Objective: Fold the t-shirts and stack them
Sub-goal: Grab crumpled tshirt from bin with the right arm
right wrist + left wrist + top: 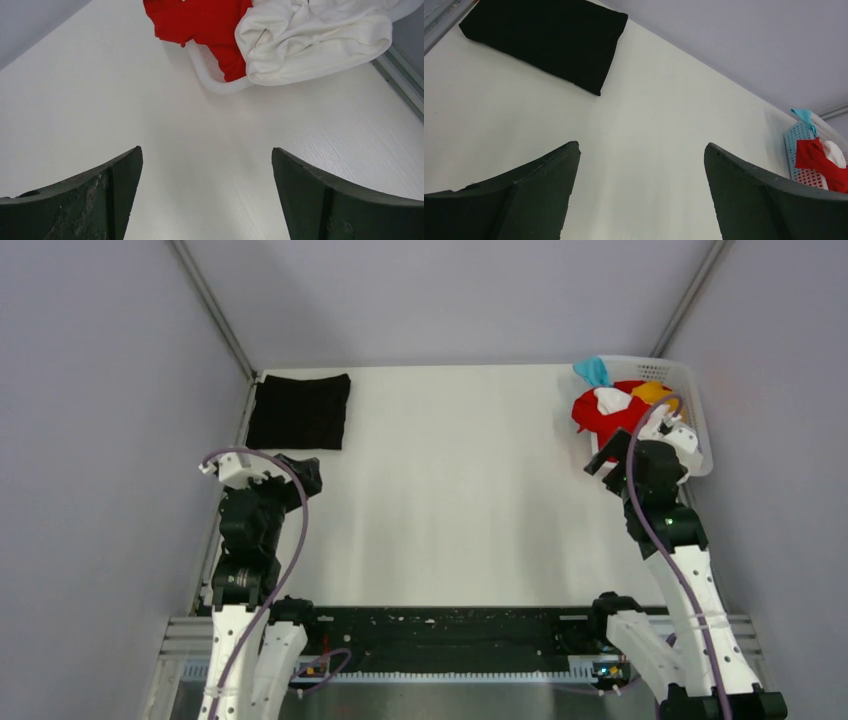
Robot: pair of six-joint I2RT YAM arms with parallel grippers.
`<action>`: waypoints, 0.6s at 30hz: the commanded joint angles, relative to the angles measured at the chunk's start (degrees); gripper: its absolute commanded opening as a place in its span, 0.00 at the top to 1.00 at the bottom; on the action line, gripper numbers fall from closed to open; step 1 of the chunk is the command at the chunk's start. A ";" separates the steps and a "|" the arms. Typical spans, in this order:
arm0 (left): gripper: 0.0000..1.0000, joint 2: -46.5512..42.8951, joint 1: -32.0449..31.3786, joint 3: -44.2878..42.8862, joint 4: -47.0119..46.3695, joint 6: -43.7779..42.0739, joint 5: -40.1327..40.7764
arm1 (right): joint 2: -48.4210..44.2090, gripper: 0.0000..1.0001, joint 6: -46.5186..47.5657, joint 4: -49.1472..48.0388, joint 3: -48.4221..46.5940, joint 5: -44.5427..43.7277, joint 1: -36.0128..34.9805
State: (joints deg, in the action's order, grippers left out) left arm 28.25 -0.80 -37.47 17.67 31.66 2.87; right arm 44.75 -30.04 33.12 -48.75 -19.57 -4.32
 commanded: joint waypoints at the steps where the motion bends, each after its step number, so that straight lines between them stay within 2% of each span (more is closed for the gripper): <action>1: 0.01 0.16 0.18 -0.76 -2.55 0.42 -1.34 | 0.43 0.01 2.91 -3.73 -1.48 -1.18 0.58; 4: 0.01 0.72 0.18 -0.67 -2.43 0.34 -1.47 | 2.65 0.01 6.33 -7.63 -2.75 -2.31 0.61; 7: 0.01 1.33 0.16 -0.56 -2.38 0.29 -1.40 | 8.21 0.01 7.45 -7.60 -8.19 -3.83 0.82; 15: 0.01 2.85 0.13 -0.27 -2.09 0.21 0.20 | 30.69 0.01 13.23 -7.84 -22.25 0.29 4.05; 18: 0.01 3.71 0.14 -0.42 -1.86 0.24 0.72 | 39.71 0.04 15.08 -8.77 -26.36 2.13 7.44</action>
State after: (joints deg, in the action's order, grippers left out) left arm 31.03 -0.80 -37.47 17.69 31.66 2.61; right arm 75.88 -19.14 26.06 -69.80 -19.75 -0.40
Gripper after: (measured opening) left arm 0.987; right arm 0.984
